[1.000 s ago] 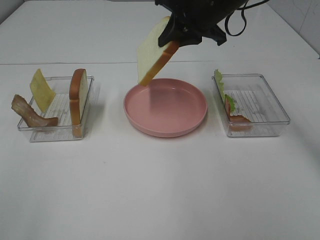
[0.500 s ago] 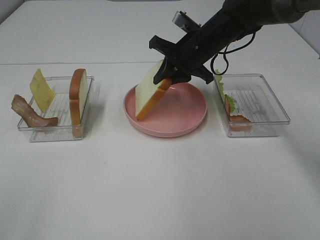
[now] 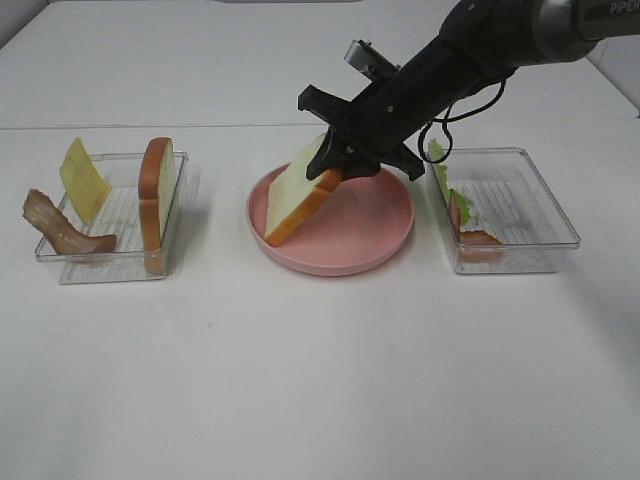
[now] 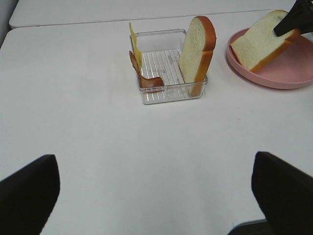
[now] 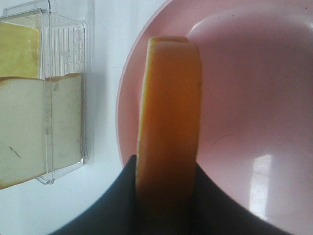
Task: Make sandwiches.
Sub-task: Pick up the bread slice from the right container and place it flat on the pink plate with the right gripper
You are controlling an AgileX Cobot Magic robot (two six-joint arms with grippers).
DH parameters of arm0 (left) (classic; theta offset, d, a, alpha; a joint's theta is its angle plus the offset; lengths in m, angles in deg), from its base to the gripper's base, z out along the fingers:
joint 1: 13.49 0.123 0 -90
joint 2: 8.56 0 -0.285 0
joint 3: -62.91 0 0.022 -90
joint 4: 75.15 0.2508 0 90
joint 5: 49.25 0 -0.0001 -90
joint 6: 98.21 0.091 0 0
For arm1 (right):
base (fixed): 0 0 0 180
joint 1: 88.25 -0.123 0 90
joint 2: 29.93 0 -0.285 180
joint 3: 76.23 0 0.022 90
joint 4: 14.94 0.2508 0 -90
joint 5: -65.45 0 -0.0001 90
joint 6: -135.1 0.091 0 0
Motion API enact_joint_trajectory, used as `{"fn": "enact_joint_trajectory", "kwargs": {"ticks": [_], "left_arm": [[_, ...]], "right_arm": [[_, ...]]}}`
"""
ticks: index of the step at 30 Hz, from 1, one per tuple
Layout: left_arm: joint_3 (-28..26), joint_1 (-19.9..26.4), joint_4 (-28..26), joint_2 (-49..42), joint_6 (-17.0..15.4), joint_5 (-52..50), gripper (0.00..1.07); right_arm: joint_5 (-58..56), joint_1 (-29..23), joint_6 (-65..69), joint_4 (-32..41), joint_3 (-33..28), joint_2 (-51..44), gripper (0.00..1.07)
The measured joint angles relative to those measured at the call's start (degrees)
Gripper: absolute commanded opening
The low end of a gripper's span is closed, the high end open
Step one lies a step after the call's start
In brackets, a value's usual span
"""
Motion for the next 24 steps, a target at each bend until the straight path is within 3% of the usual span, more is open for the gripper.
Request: {"fn": "enact_joint_trajectory", "kwargs": {"ticks": [1, 2, 3, 4, 5, 6, 9, 24], "left_arm": [[0.0, 0.0, 0.0, 0.0, 0.0, 0.0, 1.0], [0.0, 0.0, 0.0, 0.0, 0.0, 0.0, 1.0], [0.0, 0.0, 0.0, 0.0, 0.0, 0.0, 1.0], [0.0, 0.0, 0.0, 0.0, 0.0, 0.0, 1.0], [0.0, 0.0, 0.0, 0.0, 0.0, 0.0, 1.0], [0.0, 0.0, 0.0, 0.0, 0.0, 0.0, 1.0], [0.0, 0.0, 0.0, 0.0, 0.0, 0.0, 1.0], [0.0, 0.0, 0.0, 0.0, 0.0, 0.0, 1.0]], "right_arm": [[0.0, 0.0, 0.0, -0.5, 0.0, -0.1, 0.2], [0.0, 0.0, 0.0, -0.5, 0.0, -0.1, 0.2], [-0.1, 0.0, 0.0, -1.1, 0.0, -0.1, 0.38], [-0.2, 0.0, 0.0, -1.4, 0.0, -0.1, 0.46], [-0.2, 0.0, 0.0, -1.4, 0.0, -0.1, 0.46], [-0.7, 0.0, 0.0, -2.9, 0.0, -0.1, 0.62], [-2.1, -0.1, 0.0, -4.8, 0.0, 0.0, 0.75], [-4.1, -0.1, 2.0, -11.7, 0.0, -3.2, 0.76]]}}
